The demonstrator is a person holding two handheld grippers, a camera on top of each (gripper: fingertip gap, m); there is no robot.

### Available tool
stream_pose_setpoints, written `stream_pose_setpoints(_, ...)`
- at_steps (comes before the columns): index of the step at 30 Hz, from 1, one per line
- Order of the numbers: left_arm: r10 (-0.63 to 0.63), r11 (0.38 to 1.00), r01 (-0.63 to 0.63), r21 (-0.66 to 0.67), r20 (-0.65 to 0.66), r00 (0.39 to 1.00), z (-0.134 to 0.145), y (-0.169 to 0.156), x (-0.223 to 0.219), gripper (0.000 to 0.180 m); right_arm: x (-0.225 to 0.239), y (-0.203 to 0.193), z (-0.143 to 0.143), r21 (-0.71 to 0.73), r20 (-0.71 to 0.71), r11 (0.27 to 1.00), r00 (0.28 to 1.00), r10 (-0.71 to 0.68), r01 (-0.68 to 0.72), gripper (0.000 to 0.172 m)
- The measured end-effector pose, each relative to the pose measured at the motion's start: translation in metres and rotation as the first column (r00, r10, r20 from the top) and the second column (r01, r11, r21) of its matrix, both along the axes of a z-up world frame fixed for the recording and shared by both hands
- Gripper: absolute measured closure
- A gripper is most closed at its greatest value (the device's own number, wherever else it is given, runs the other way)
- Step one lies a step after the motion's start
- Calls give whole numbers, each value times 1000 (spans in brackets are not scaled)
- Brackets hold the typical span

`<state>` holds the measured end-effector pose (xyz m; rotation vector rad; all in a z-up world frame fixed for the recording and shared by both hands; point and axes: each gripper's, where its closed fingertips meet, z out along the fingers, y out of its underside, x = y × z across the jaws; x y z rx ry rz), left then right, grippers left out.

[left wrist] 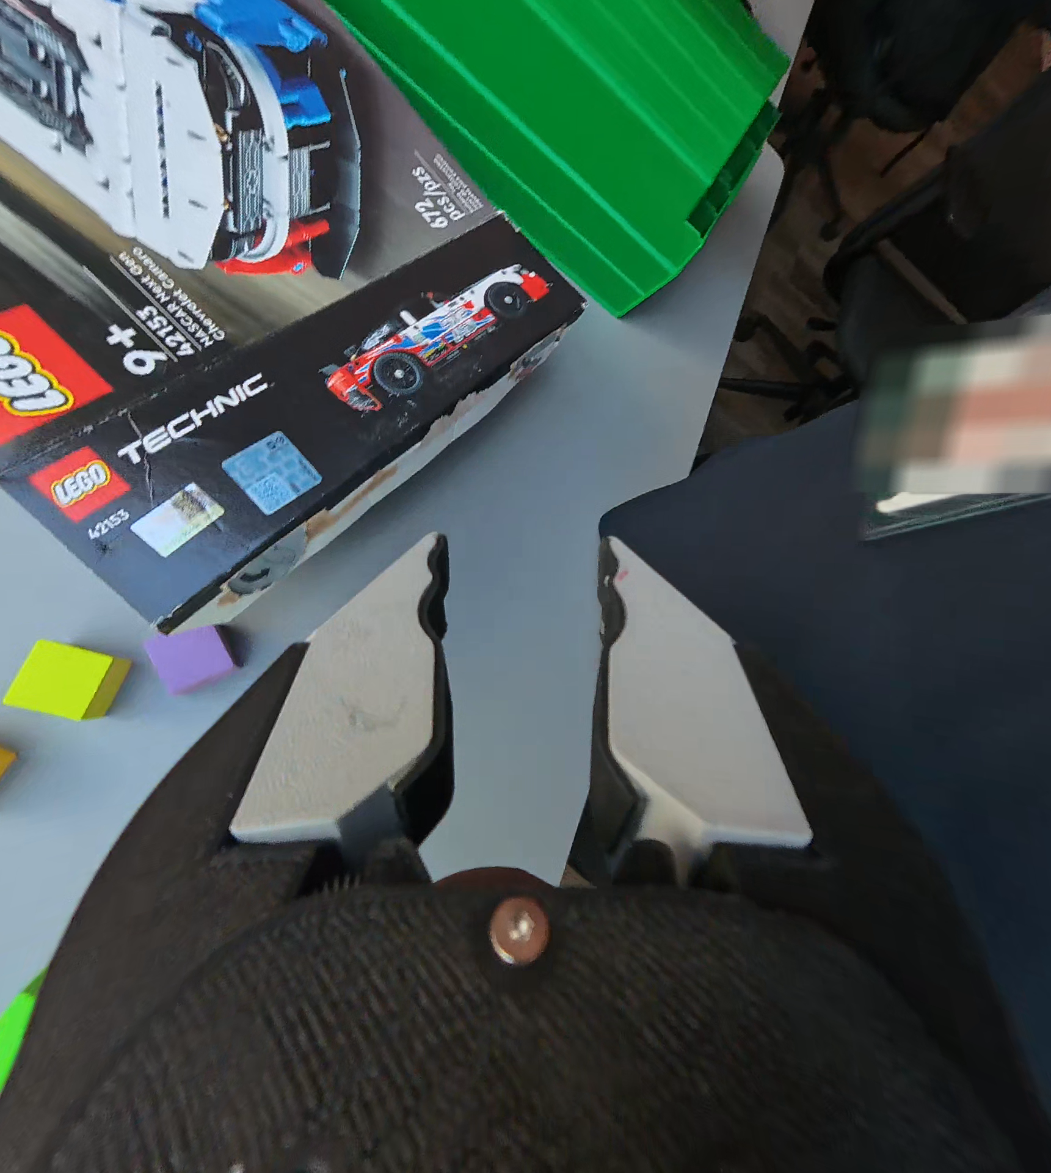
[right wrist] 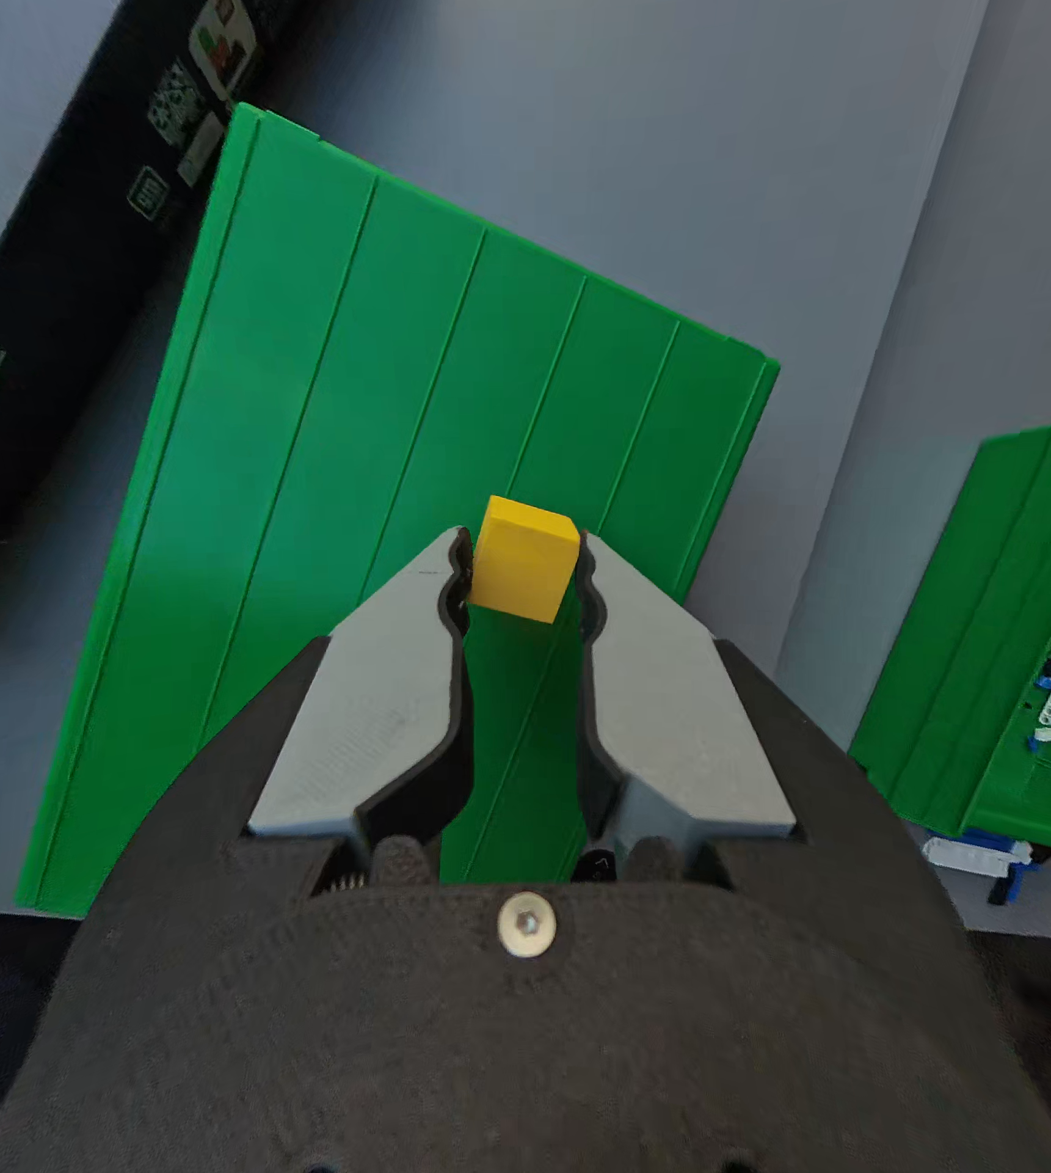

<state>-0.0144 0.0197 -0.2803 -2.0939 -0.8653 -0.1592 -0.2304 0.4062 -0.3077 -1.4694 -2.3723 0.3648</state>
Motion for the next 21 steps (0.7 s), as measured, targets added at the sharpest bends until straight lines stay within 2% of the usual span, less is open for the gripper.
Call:
stream_pose_setpoints(5,54,997,-54,-49,4,999,-10,-18,-2,133,4,6,-13,-41,82,996,994,-73,77,140)
stream_pose_setpoints(9,102,990,-100,-99,5,995,-20,-39,-3,129,5,7,-6,-59,61,994,995,-84,88,137)
stream_pose_setpoints(13,209,957,-206,-204,-7,978,-35,-85,-13,129,11,5,11,-100,16,991,996,-89,90,136)
stream_pose_setpoints(18,389,862,-370,-347,-16,921,-62,-157,-34,129,28,-2,32,-201,-42,973,992,-121,110,138)
stream_pose_setpoints(21,393,844,-371,-387,-22,919,-75,-170,-50,128,42,-9,35,-253,-41,959,990,-138,123,139)
